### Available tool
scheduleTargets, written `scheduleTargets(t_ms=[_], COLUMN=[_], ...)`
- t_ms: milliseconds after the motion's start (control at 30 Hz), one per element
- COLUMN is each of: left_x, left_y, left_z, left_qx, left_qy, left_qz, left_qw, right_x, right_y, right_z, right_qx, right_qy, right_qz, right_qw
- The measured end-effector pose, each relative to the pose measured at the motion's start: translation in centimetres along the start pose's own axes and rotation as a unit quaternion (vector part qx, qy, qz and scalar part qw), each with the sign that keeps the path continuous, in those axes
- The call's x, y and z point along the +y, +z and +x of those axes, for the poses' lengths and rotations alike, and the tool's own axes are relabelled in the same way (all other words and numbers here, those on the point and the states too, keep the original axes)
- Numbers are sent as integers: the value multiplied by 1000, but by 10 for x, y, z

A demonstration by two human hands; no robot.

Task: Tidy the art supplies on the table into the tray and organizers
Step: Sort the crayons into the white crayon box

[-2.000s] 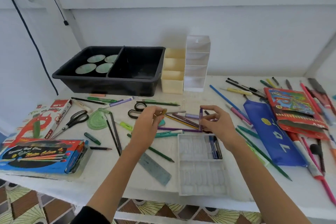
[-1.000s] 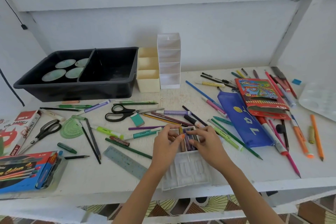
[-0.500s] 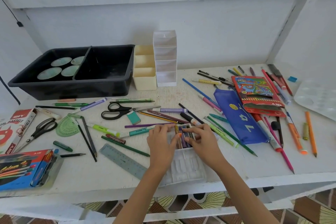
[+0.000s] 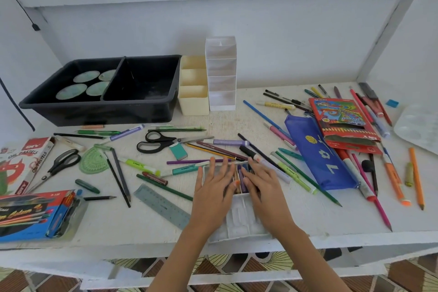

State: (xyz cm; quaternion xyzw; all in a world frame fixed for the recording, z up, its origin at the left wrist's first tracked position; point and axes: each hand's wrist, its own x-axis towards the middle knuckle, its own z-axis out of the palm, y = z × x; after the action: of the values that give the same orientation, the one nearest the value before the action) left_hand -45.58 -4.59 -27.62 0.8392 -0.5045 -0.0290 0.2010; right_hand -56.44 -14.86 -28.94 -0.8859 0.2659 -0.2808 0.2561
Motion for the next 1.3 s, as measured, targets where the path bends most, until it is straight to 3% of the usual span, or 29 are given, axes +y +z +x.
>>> scheduleTargets(t_ms=[167, 333, 433, 567, 667, 767, 867, 1033, 1133, 1300], left_x=[1, 8, 12, 4, -11, -29, -46, -70, -80, -95], left_y=[3, -6, -9, -22, -38, -56, -69, -75, -76, -81], left_z=[2, 8, 6, -12, -26, -43, -58, -74, -81, -87], left_qx=[21, -47, -62, 37, 146, 253, 310, 341, 346, 329], left_qy=[1, -35, -36, -91, -162, -228, -262, -296, -306, -305], left_qz=[34, 62, 25, -124, -233, -299, -302, -297, -276, -255], left_qw=[999, 996, 997, 987, 948, 891, 862, 841, 843, 857], right_x=[-3, -13, -16, -35, -63, -97, -126, -155, -162, -165], right_y=[0, 1, 1, -4, 6, 33, 66, 101, 108, 112], right_z=[0, 2, 3, 15, 30, 44, 53, 62, 62, 63], right_qx=[-39, -28, -11, 21, 38, -15, -128, -222, -227, -225], right_qy=[-8, -4, -8, 30, -2, -58, -74, -67, -51, -25], right_qz=[-83, -144, -164, -149, -58, 24, 54, -28, -68, -36], right_qw=[996, 989, 986, 988, 998, 998, 987, 972, 970, 973])
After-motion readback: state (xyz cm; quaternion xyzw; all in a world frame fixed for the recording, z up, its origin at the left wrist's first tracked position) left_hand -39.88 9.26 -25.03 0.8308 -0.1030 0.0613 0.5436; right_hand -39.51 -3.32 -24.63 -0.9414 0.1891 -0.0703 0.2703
